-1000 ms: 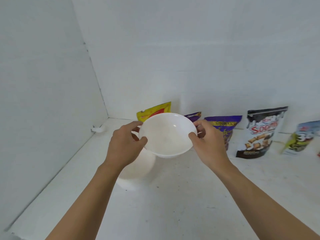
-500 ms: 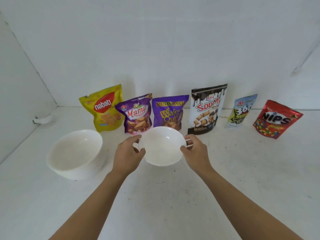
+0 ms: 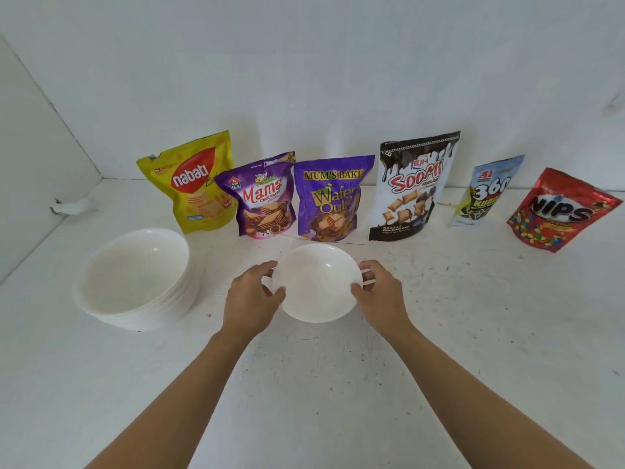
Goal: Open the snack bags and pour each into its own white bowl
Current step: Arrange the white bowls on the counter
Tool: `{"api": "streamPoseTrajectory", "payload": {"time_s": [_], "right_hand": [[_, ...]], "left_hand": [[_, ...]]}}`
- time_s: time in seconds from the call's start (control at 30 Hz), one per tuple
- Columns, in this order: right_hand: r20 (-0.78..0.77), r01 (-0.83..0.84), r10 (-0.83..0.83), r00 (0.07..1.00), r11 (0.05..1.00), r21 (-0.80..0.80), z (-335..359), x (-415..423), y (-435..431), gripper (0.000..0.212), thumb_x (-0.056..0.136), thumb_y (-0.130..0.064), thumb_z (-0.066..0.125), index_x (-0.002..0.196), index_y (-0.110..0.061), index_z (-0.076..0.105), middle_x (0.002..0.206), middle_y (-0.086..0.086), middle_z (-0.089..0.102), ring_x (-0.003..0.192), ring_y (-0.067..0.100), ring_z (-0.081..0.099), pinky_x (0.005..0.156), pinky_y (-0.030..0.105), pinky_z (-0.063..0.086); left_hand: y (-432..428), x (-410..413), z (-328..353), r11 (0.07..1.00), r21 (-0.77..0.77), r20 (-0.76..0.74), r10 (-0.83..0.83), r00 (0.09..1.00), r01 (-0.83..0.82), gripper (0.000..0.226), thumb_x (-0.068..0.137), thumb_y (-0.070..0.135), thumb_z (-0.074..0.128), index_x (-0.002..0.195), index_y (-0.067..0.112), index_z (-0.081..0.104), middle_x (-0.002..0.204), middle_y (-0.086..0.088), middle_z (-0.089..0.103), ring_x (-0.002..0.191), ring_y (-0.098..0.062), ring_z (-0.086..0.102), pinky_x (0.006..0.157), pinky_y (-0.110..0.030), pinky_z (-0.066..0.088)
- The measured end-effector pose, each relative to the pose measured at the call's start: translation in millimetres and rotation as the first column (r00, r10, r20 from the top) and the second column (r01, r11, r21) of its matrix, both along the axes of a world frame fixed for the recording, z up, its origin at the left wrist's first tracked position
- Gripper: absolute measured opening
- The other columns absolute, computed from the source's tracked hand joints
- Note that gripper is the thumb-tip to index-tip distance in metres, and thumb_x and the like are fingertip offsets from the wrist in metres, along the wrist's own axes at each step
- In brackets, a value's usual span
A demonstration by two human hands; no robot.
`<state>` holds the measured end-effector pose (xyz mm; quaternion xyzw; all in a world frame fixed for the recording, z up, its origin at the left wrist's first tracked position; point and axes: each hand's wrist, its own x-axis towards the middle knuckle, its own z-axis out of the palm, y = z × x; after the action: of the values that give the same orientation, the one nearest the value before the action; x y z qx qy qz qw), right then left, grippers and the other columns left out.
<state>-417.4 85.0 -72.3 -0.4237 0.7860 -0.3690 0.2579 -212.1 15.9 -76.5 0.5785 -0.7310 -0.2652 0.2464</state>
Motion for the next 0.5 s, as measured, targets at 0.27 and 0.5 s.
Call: {"api": "streamPoseTrajectory", "payload": {"time_s": [0.27, 0.5], "right_hand": [[0.003, 0.022, -0.022, 1.000, 1.000, 0.013, -7, -4, 0, 0.044, 0.089, -0.023, 0.073, 0.130, -0.017, 0.056, 0.125, 0.007, 0.065, 0.092, 0.015, 0.059, 0.086, 0.031, 0.054], [-0.158, 0.041, -0.066, 0.985, 0.987, -0.154, 18, 12, -7, 0.034, 0.089, -0.034, 0.069, 0.120, -0.025, 0.060, 0.124, -0.005, 0.057, 0.111, 0.010, 0.051, 0.086, 0.023, 0.041]], "left_hand": [[-1, 1, 0, 1.000, 0.021, 0.011, 0.006, 1.000, -0.007, 0.057, 0.089, 0.039, 0.072, 0.141, 0.024, 0.054, 0.119, 0.002, 0.070, 0.070, -0.004, 0.063, 0.086, -0.041, 0.059], [-6, 22, 39, 0.997, -0.064, 0.033, 0.054, 0.998, -0.051, 0.040, 0.093, 0.052, 0.059, 0.127, 0.031, 0.061, 0.106, 0.007, 0.066, 0.074, -0.005, 0.060, 0.076, -0.030, 0.057]]}}
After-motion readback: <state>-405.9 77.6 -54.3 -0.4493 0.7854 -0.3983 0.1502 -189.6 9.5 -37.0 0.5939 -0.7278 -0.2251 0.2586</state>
